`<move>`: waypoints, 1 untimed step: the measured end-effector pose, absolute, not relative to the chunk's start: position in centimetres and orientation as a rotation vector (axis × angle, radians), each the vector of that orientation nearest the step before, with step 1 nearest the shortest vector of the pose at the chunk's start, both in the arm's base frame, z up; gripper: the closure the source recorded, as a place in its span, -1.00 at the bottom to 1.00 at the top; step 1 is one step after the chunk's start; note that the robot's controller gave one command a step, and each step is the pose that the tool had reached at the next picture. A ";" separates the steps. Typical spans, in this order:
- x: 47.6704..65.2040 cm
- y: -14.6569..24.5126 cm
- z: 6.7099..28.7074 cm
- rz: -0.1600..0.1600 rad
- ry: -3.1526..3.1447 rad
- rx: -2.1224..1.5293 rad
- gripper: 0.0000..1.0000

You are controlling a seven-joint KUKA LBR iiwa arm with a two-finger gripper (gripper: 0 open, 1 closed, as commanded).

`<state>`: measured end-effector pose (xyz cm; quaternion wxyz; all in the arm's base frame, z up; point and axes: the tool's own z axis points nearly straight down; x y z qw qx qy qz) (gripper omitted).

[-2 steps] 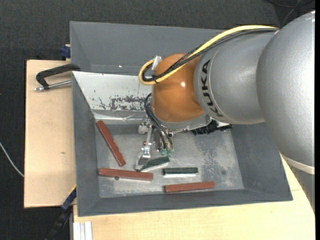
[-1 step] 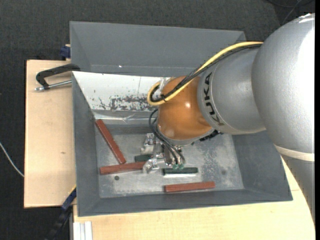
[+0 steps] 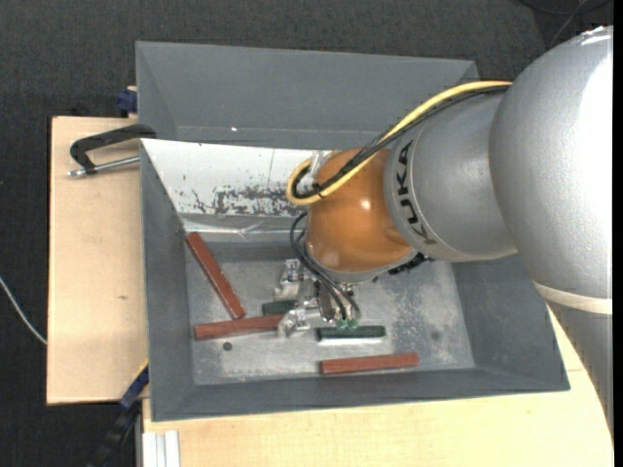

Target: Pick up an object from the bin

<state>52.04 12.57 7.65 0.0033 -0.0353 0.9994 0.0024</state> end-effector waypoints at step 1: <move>51.5 12.8 12.0 0.001 3.143 -0.080 1.00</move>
Offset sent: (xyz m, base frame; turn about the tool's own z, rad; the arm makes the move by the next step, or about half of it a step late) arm -0.0071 0.0144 0.0862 0.0391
